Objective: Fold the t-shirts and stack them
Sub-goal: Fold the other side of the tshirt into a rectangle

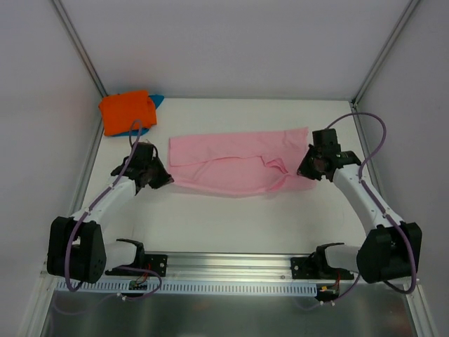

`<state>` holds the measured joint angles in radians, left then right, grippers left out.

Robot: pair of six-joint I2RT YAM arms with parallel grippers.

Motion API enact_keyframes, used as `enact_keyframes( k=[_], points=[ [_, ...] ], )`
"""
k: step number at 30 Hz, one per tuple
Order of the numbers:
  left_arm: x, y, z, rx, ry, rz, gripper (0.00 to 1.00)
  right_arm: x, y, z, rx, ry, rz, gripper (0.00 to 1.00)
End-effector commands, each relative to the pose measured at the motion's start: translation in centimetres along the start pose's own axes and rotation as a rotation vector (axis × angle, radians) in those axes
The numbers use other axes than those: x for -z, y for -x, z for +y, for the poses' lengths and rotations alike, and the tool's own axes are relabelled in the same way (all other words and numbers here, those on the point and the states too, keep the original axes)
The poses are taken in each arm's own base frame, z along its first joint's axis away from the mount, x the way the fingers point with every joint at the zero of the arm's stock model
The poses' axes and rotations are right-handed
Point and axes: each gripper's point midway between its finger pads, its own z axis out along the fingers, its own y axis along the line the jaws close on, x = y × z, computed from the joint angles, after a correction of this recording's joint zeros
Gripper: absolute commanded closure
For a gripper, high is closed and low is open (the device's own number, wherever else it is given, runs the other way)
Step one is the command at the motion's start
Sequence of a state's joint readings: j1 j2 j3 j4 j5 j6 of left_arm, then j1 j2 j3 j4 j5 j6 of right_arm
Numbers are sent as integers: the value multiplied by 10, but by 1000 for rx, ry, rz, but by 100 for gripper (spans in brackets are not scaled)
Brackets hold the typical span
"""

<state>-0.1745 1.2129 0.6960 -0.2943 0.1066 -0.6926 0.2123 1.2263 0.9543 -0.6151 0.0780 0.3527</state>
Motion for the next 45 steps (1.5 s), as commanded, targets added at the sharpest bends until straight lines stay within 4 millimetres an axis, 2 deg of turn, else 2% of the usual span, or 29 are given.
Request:
enact_keyframes(
  k=[1, 4, 6, 7, 8, 10, 13, 14, 15, 16, 17, 22, 24, 25, 27, 28, 31, 32, 33, 34, 36, 37, 41, 43, 45],
  points=[
    [2, 20, -3, -9, 40, -25, 100, 3, 48, 21, 18, 58, -75, 100],
    [-2, 29, -8, 3, 47, -28, 100, -11, 63, 24, 5, 52, -50, 100],
    [-5, 34, -11, 4, 48, -31, 100, -11, 83, 31, 2, 64, -72, 99],
    [-8, 38, -13, 7, 52, -28, 100, -20, 82, 35, 2, 74, -39, 99],
    [-11, 40, -13, 7, 57, -25, 100, -18, 94, 42, 2, 92, -56, 99],
    [-17, 45, -14, 11, 71, -19, 100, -29, 101, 43, -2, 87, -38, 99],
    [-26, 54, -14, 20, 86, -17, 100, -33, 117, 49, -11, 104, -48, 100],
    [-28, 58, -13, 25, 89, -20, 100, -42, 119, 48, -15, 98, -34, 99],
    [-34, 58, -10, 32, 102, -10, 100, -42, 128, 49, -20, 104, -45, 99],
    [-36, 63, -12, 34, 99, -13, 100, -45, 131, 50, -24, 107, -43, 100],
    [-38, 65, -13, 37, 100, -12, 100, -57, 130, 49, -24, 98, -19, 100],
    [-55, 78, -11, 55, 116, 2, 100, -73, 152, 53, -35, 107, -15, 100],
    [-63, 85, -13, 64, 118, 12, 100, -88, 153, 51, -43, 98, 12, 99],
    [-66, 86, -13, 68, 118, 18, 100, -87, 163, 55, -45, 108, -3, 100],
    [-74, 91, -18, 71, 110, 30, 100, -100, 163, 55, -49, 102, 22, 99],
    [-76, 92, -19, 70, 111, 34, 100, -99, 171, 59, -49, 112, 8, 99],
    [-84, 97, -24, 66, 102, 45, 100, -113, 174, 63, -50, 114, 21, 99],
    [-85, 98, -26, 63, 97, 49, 100, -113, 182, 68, -48, 127, 8, 99],
    [-88, 100, -27, 58, 99, 54, 100, -124, 180, 69, -48, 127, 30, 99],
    [-91, 100, -28, 54, 96, 58, 100, -125, 190, 74, -45, 138, 10, 78],
    [-95, 100, -29, 47, 98, 81, 92, -133, 194, 77, -37, 151, 16, 24],
    [-95, 100, -29, 44, 96, 85, 87, -139, 193, 77, -36, 149, 22, 1],
    [-85, 107, -33, 28, 78, 36, 83, -129, 198, 80, -15, 169, -15, 0],
    [-81, 108, -29, 27, 89, 12, 82, -113, 204, 81, 2, 180, -49, 1],
    [-72, 109, -30, 23, 85, -6, 82, -106, 197, 78, 9, 179, -42, 1]
  ],
)
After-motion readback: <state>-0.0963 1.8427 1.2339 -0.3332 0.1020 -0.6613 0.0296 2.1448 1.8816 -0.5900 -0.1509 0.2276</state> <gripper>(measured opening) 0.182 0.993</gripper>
